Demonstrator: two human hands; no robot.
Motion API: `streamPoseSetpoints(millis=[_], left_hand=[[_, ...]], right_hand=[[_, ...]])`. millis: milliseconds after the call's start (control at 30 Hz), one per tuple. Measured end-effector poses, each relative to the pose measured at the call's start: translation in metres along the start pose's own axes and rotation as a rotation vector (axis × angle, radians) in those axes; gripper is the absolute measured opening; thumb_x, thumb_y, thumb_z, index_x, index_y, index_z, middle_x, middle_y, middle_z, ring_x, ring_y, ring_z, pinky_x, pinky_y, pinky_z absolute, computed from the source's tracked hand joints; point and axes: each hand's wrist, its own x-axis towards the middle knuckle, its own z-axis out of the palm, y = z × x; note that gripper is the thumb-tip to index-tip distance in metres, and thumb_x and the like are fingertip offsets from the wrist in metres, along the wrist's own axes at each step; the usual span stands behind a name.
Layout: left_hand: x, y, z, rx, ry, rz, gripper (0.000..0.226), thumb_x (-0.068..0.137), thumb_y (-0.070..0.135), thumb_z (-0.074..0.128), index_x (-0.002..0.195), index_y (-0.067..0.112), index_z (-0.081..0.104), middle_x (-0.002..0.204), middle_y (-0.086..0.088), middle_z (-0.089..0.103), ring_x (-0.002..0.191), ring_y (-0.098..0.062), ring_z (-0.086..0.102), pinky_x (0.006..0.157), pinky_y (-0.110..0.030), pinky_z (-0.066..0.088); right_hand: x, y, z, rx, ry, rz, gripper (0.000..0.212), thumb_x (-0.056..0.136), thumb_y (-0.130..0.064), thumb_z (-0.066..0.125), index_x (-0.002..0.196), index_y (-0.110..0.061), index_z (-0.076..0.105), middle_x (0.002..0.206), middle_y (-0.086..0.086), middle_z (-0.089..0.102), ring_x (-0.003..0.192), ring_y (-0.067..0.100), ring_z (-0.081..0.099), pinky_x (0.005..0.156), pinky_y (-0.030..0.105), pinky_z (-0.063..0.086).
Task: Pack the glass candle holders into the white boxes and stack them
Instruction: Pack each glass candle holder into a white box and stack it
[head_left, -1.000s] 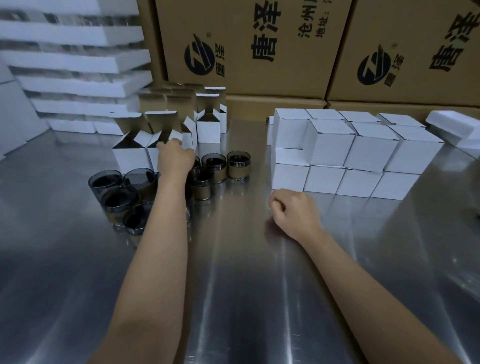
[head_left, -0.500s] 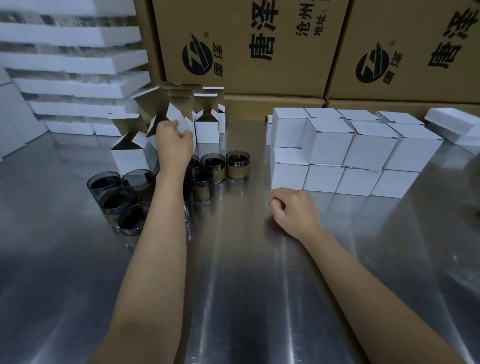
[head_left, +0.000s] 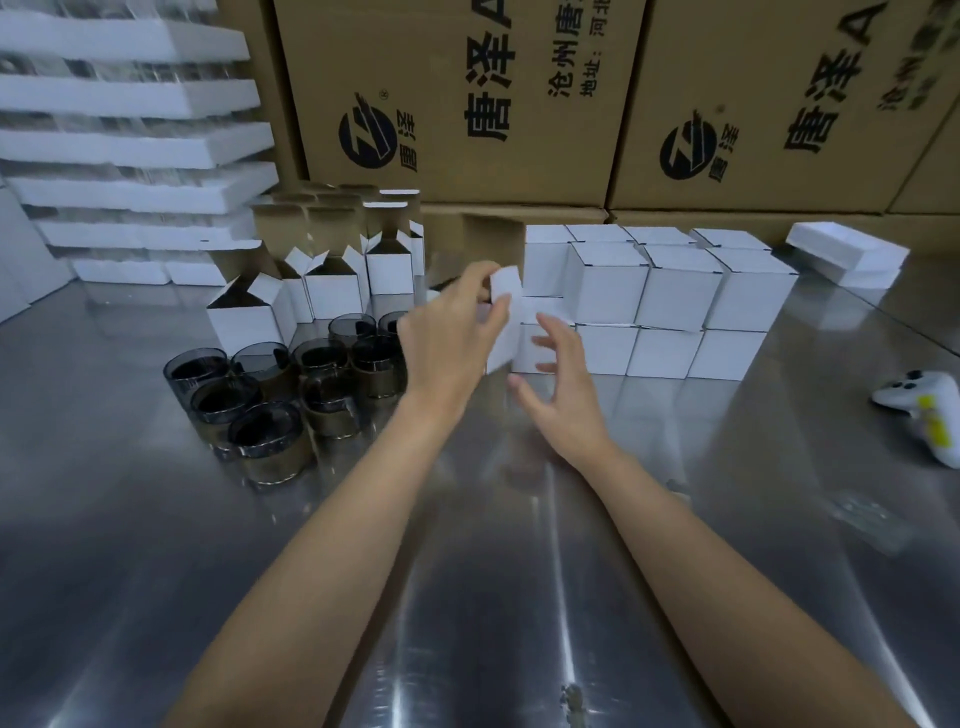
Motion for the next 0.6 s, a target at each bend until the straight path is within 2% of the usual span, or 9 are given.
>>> streamPoseSetpoints(millis=[67, 167, 233, 300, 367, 400, 500, 533, 600], left_hand=[[-0.017, 0.005, 0.007, 0.028, 0.02, 0.1, 0.025, 0.084, 0.03, 0.072, 0.106, 0.019, 0.072, 0.072, 0.007, 0.072, 0.058, -0.016, 0.067, 0.046, -0.028, 0.048], [-0.041, 0.003, 0.018, 0.072, 0.057, 0.25, 0.02, 0.084, 0.027, 0.073, 0.1, 0.016, 0.076, 0.062, 0.006, 0.07, 0.046, -0.015, 0.061, 0.039, -0.026, 0.045], [-0.051, -0.002, 0.02, 0.071, 0.106, 0.346, 0.014, 0.085, 0.024, 0.072, 0.095, 0.015, 0.076, 0.061, 0.007, 0.069, 0.045, -0.012, 0.058, 0.039, -0.024, 0.042], [-0.055, -0.008, 0.022, 0.031, 0.149, 0.387, 0.014, 0.087, 0.021, 0.069, 0.097, 0.014, 0.075, 0.076, 0.006, 0.072, 0.054, -0.009, 0.06, 0.044, -0.023, 0.044], [-0.055, -0.013, 0.022, -0.058, 0.154, 0.266, 0.019, 0.089, 0.021, 0.065, 0.104, 0.012, 0.072, 0.097, 0.001, 0.067, 0.071, -0.009, 0.061, 0.055, -0.021, 0.047], [-0.056, -0.015, 0.022, -0.124, 0.136, 0.157, 0.023, 0.089, 0.023, 0.065, 0.108, 0.012, 0.07, 0.103, -0.003, 0.062, 0.081, -0.011, 0.06, 0.062, -0.02, 0.048], [-0.057, -0.018, 0.023, -0.36, -0.039, -0.106, 0.037, 0.087, 0.025, 0.069, 0.121, 0.011, 0.061, 0.121, -0.006, 0.048, 0.107, -0.011, 0.053, 0.086, -0.016, 0.045], [-0.057, -0.018, 0.023, -0.447, -0.108, -0.187, 0.039, 0.088, 0.024, 0.069, 0.124, 0.012, 0.059, 0.125, -0.003, 0.046, 0.11, -0.009, 0.053, 0.088, -0.014, 0.044], [-0.056, -0.019, 0.024, -0.562, -0.145, -0.351, 0.036, 0.089, 0.019, 0.068, 0.124, 0.013, 0.058, 0.125, -0.001, 0.05, 0.102, -0.004, 0.058, 0.081, -0.011, 0.044]], right_hand=[[-0.002, 0.0, -0.001, 0.055, 0.023, 0.041, 0.08, 0.081, -0.033, 0.071, 0.145, -0.032, 0.023, 0.144, -0.008, 0.03, 0.13, 0.004, 0.04, 0.102, 0.015, 0.038], [-0.004, -0.002, -0.004, 0.062, -0.047, 0.127, 0.095, 0.074, -0.052, 0.069, 0.15, -0.036, 0.014, 0.15, -0.011, 0.023, 0.134, -0.004, 0.031, 0.098, 0.001, 0.029], [-0.005, -0.004, -0.006, 0.049, -0.066, 0.13, 0.097, 0.07, -0.05, 0.069, 0.15, -0.034, 0.017, 0.149, -0.008, 0.024, 0.131, -0.011, 0.03, 0.094, -0.003, 0.028], [-0.006, -0.005, -0.008, 0.051, -0.065, 0.116, 0.088, 0.07, -0.039, 0.07, 0.146, -0.031, 0.026, 0.145, -0.001, 0.026, 0.128, -0.01, 0.032, 0.098, 0.002, 0.029], [-0.006, -0.006, -0.013, 0.047, -0.111, 0.119, 0.077, 0.072, -0.024, 0.067, 0.141, -0.029, 0.033, 0.141, 0.004, 0.027, 0.131, 0.003, 0.035, 0.105, 0.015, 0.033], [-0.006, -0.006, -0.015, 0.05, -0.145, 0.117, 0.075, 0.071, -0.019, 0.064, 0.139, -0.029, 0.036, 0.139, 0.003, 0.03, 0.13, 0.003, 0.035, 0.105, 0.017, 0.033], [-0.007, -0.004, -0.017, 0.048, -0.23, 0.072, 0.073, 0.07, -0.017, 0.063, 0.135, -0.035, 0.037, 0.136, -0.008, 0.038, 0.127, -0.007, 0.036, 0.1, 0.006, 0.028], [-0.007, -0.003, -0.016, 0.045, -0.252, 0.071, 0.073, 0.069, -0.02, 0.064, 0.134, -0.037, 0.035, 0.136, -0.014, 0.038, 0.128, -0.007, 0.036, 0.099, 0.004, 0.028], [-0.006, 0.0, -0.014, 0.056, -0.263, 0.092, 0.073, 0.068, -0.026, 0.066, 0.13, -0.042, 0.031, 0.133, -0.028, 0.035, 0.129, -0.003, 0.036, 0.101, 0.007, 0.029]])
